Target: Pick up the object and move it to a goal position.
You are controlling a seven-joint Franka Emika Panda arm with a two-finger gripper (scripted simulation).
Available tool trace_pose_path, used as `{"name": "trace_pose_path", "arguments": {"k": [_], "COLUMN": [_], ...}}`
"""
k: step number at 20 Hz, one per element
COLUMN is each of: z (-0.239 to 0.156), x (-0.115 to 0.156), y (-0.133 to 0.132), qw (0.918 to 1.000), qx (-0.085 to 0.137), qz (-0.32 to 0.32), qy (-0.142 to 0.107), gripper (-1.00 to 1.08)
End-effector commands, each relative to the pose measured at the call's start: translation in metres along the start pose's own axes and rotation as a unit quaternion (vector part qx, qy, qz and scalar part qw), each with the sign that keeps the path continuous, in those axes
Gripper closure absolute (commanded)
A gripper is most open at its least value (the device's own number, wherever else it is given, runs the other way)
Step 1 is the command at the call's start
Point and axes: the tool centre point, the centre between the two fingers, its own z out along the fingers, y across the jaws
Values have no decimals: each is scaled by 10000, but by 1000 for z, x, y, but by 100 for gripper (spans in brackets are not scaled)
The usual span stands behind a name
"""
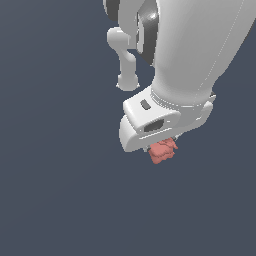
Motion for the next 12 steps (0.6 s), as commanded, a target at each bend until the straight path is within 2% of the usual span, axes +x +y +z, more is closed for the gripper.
{"name": "trace_pose_path", "arguments": {"k": [1,12], "z": [-4,-11], "x": [3,8], "y": [1,4], "qw": [10000,10000], "qx": [0,0], "qz": [0,0], "qy": [-1,-1], "gripper": [108,108]}}
